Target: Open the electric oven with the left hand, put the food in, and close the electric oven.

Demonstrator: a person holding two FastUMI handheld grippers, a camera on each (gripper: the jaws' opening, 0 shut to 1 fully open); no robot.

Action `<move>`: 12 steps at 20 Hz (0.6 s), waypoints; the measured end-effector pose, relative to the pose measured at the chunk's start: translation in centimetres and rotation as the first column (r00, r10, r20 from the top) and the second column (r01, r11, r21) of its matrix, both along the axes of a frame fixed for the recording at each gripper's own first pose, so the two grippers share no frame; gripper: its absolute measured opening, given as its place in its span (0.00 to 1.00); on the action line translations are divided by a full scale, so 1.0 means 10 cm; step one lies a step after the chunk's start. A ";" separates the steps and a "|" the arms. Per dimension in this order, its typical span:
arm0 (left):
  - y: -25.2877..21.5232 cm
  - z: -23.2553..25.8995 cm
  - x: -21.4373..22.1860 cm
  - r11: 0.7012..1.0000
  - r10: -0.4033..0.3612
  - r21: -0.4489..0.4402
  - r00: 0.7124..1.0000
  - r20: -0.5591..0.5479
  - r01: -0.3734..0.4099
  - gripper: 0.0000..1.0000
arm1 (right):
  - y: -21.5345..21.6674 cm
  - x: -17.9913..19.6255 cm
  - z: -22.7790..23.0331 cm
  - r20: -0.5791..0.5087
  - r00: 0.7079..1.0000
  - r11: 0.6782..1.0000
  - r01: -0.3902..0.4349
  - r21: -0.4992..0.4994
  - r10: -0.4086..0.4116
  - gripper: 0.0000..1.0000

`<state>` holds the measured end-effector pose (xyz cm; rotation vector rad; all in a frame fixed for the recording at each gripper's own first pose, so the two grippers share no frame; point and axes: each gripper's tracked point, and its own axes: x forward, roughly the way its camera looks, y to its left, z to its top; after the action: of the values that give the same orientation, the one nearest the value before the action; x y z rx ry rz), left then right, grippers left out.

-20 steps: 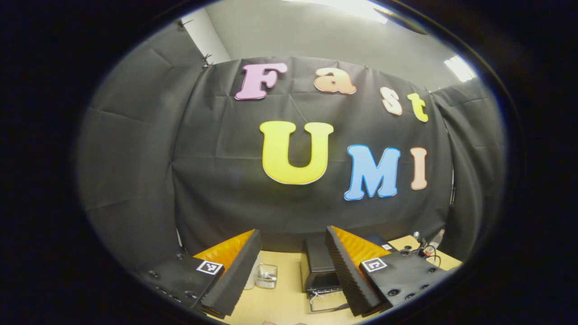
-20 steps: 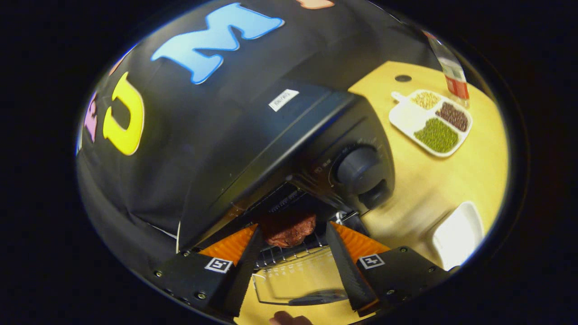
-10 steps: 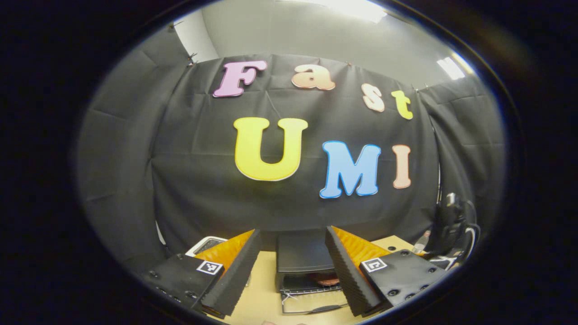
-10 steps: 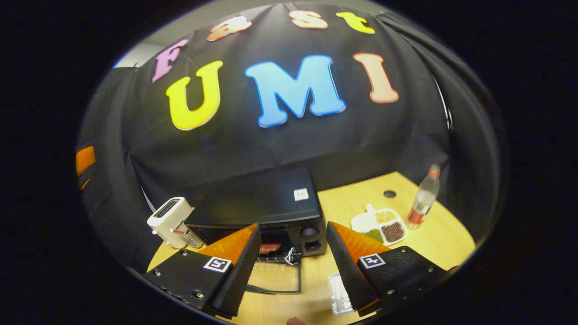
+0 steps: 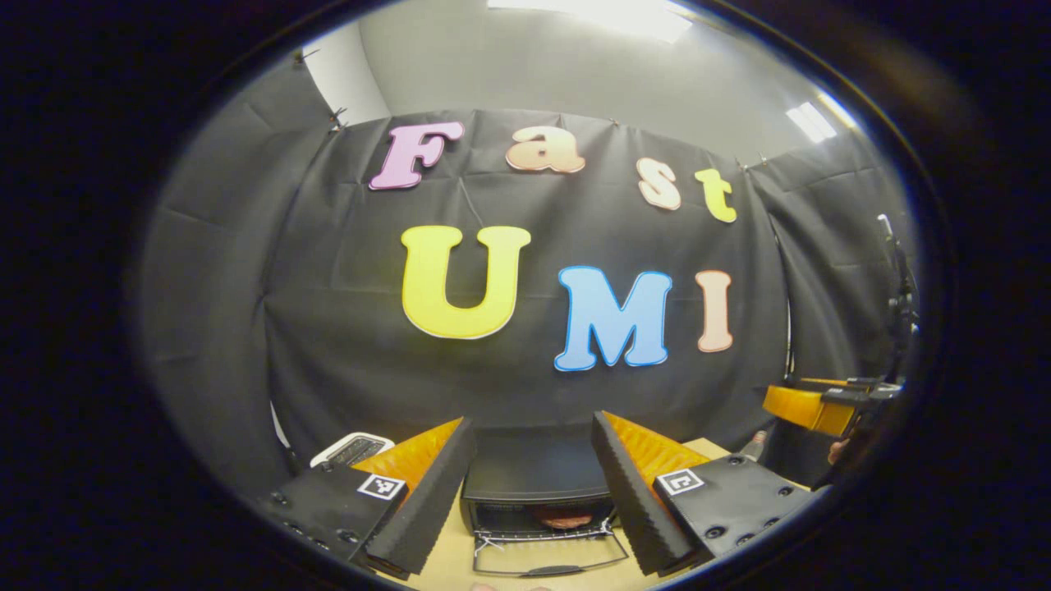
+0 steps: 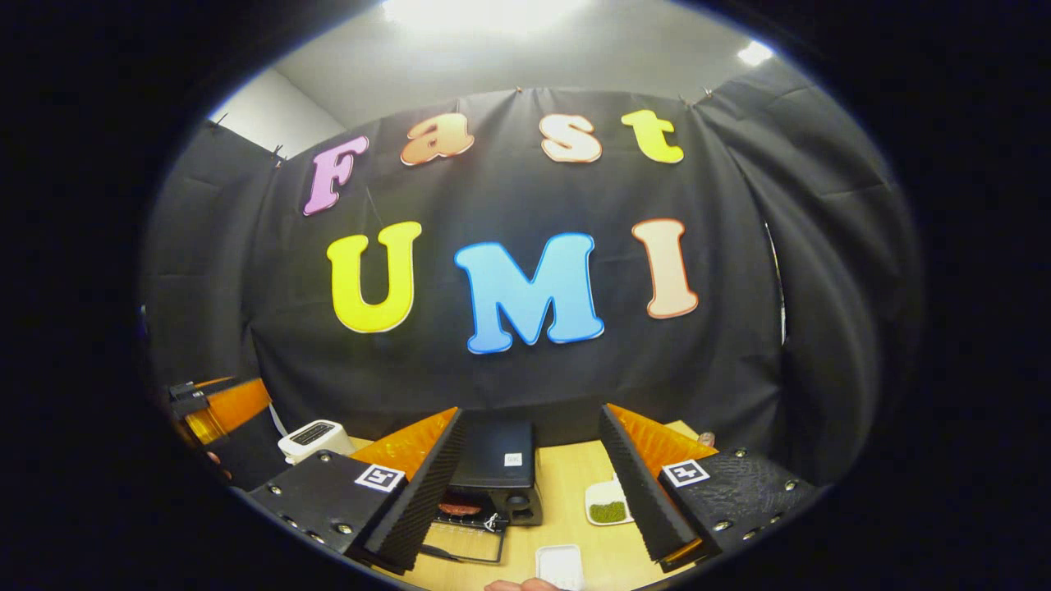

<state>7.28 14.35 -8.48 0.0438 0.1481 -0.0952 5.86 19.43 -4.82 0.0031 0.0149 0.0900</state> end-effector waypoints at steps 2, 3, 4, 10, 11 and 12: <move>-0.09 -0.07 -0.01 1.000 0.008 0.004 1.000 -0.013 -0.008 0.99 | -0.04 -0.06 0.11 0.023 1.000 1.000 -0.011 -0.009 0.011 0.98; -0.16 -0.12 -0.03 1.000 0.006 0.010 0.999 -0.032 -0.005 1.00 | -0.07 -0.09 0.13 0.027 1.000 1.000 -0.016 -0.007 0.017 1.00; -0.21 -0.21 -0.05 1.000 0.004 0.016 0.998 -0.055 -0.003 1.00 | -0.11 -0.10 0.14 0.030 0.999 1.000 -0.017 -0.002 0.017 0.98; -0.46 -0.70 -0.13 0.999 -0.023 0.043 0.985 -0.168 0.030 1.00 | -0.27 -0.04 0.21 0.031 0.999 1.000 -0.028 0.010 0.028 0.98; -0.47 -0.79 -0.15 0.998 -0.020 0.047 0.981 -0.193 0.029 1.00 | -0.27 -0.02 0.14 0.011 0.999 0.999 -0.035 0.019 0.035 0.98; -0.48 -0.90 -0.18 0.998 -0.012 0.052 0.976 -0.220 0.025 1.00 | -0.28 0.02 0.10 -0.008 0.999 0.999 -0.041 0.027 0.042 0.98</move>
<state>5.52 9.56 -17.50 0.0895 0.3712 -0.1145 6.10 16.65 -3.79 0.0304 0.0226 0.1316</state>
